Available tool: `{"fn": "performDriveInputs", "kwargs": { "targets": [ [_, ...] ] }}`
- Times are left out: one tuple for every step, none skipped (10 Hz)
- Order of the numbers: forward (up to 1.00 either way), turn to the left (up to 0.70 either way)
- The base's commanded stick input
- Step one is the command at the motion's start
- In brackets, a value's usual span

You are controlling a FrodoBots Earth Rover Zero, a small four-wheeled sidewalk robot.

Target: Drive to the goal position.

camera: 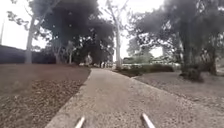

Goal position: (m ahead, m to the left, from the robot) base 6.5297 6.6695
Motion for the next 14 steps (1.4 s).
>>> {"fn": "performDriveInputs", "kwargs": {
  "targets": [
    [1.0, 0.17],
    [1.0, 0.17],
    [1.0, 0.15],
    [1.0, 0.05],
    [1.0, 0.0],
    [1.0, 0.0],
    [1.0, 0.0],
    [1.0, 0.0],
    [1.0, 0.0],
    [1.0, 0.0],
    [1.0, 0.0],
    [1.0, 0.0],
    [1.0, 0.0],
    [1.0, 0.0]
  ]
}}
